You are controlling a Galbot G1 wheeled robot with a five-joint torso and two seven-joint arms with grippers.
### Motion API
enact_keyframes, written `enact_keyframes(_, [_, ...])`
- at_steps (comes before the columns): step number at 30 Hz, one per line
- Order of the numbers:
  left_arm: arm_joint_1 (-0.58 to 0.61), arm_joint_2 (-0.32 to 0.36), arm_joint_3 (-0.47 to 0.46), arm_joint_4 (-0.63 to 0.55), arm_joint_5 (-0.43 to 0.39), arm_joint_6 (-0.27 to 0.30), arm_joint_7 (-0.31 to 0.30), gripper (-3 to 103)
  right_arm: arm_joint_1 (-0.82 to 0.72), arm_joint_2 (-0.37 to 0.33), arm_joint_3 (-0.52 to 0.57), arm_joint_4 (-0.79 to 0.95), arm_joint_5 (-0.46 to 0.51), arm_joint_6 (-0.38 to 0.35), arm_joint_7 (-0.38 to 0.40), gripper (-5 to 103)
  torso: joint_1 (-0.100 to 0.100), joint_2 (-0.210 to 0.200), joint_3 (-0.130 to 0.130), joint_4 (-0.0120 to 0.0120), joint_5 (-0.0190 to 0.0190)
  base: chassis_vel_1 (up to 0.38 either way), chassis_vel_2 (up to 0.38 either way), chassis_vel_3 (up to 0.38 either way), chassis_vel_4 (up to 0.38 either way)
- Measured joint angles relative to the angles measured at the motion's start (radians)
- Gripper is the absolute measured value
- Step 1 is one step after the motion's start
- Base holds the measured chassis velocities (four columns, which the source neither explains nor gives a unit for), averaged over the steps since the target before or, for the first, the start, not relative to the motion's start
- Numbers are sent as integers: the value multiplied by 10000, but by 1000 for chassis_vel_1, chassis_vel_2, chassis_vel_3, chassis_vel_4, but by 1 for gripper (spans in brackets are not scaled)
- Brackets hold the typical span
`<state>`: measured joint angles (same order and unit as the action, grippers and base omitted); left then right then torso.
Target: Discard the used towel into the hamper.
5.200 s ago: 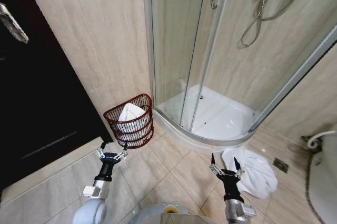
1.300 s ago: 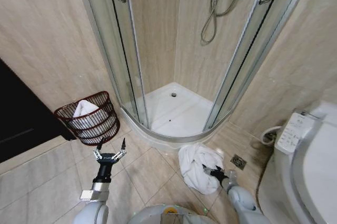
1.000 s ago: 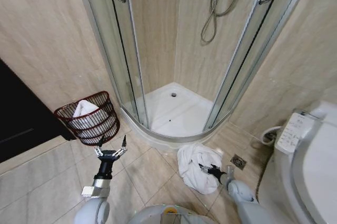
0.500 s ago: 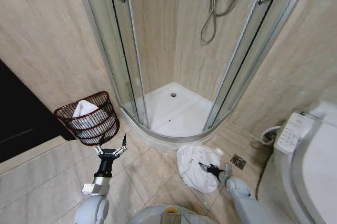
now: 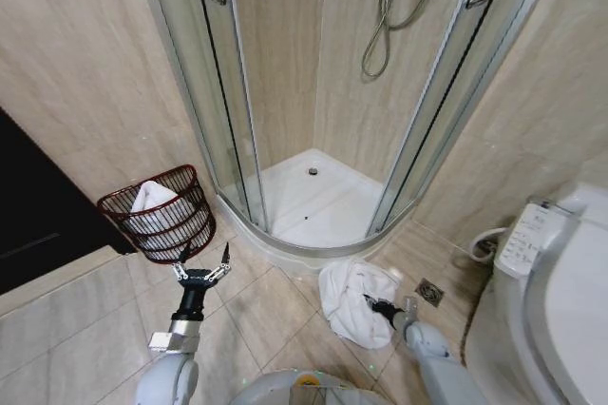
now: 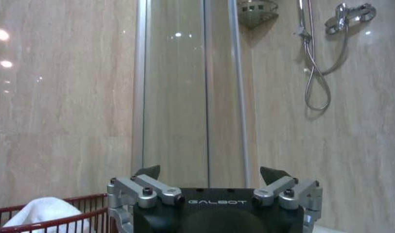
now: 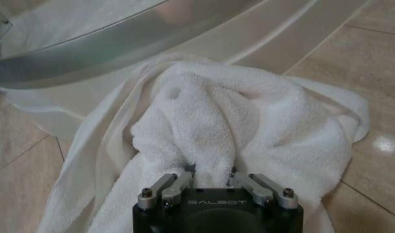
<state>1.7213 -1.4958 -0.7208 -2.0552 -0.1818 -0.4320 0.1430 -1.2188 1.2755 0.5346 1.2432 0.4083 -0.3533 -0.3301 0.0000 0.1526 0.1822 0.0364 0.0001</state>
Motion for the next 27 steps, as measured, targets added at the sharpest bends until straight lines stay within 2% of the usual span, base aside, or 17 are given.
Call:
enact_keyframes(4, [7, 0, 6, -2, -15, 0, 6, 100, -116, -6, 19, 79, 70, 148, 122, 17, 0, 0, 0, 2, 1, 0, 0, 0, 0])
enact_keyframes(7, [-4, -3, 7, -2, -36, -7, 6, 100, -287, 30, 19, 244, -2, 578, 524, 17, 0, 0, 0, 3, 2, 0, 0, 0, 0])
enact_keyframes(8, [-5, -6, 7, -2, -54, -7, 6, 100, -401, 99, 17, 348, -238, 1012, 903, 17, 0, 0, 1, 3, 3, 0, 0, 0, 0])
enact_keyframes(9, [-4, -21, 8, -2, -104, -11, 5, 100, -634, 263, 23, 535, -829, 1928, 1600, 17, 0, 0, 1, 3, 4, 0, 0, 0, 0])
enact_keyframes(10, [-4, -21, 8, -2, -104, -11, 5, 100, -634, 263, 23, 535, -829, 1928, 1600, 17, 0, 0, 1, 3, 4, 0, 0, 0, 0])
enact_keyframes(12, [-3, -26, 19, 0, -146, -13, 6, 100, -895, 388, 36, 778, -1330, 2764, 2239, 17, 0, -1, 1, 3, 6, 0, 0, 0, 0])
enact_keyframes(14, [-21, -23, 39, 39, -185, -29, 16, 100, -1380, 523, 94, 1305, -2034, 4059, 3160, 17, 0, 0, 1, 0, 2, 0, 0, 0, 0])
enact_keyframes(15, [-21, -23, 39, 39, -185, -29, 16, 100, -1380, 523, 94, 1305, -2034, 4059, 3160, 17, 0, 0, 1, 0, 2, 0, 0, 0, 0])
enact_keyframes(18, [-54, 13, 65, 68, -238, -44, 32, 100, -2073, 597, 322, 2391, -2747, 5280, 4042, 17, 0, 0, 1, 0, -1, 0, 0, 0, 0])
enact_keyframes(23, [-94, 47, 107, 78, -312, -56, 68, 100, -2903, 706, 697, 4014, -2699, 5415, 4193, 16, 0, 0, 1, 0, -1, 0, 0, 0, 0])
enact_keyframes(26, [-177, 52, 174, 92, -364, -58, 132, 100, -3813, 754, 1060, 5764, -2492, 5405, 4196, 16, 0, 0, 0, -1, 0, 0, 0, 0, 0])
enact_keyframes(27, [-177, 52, 174, 92, -364, -58, 132, 100, -3813, 754, 1060, 5764, -2492, 5405, 4196, 16, 0, 0, 0, -1, 0, 0, 0, 0, 0])
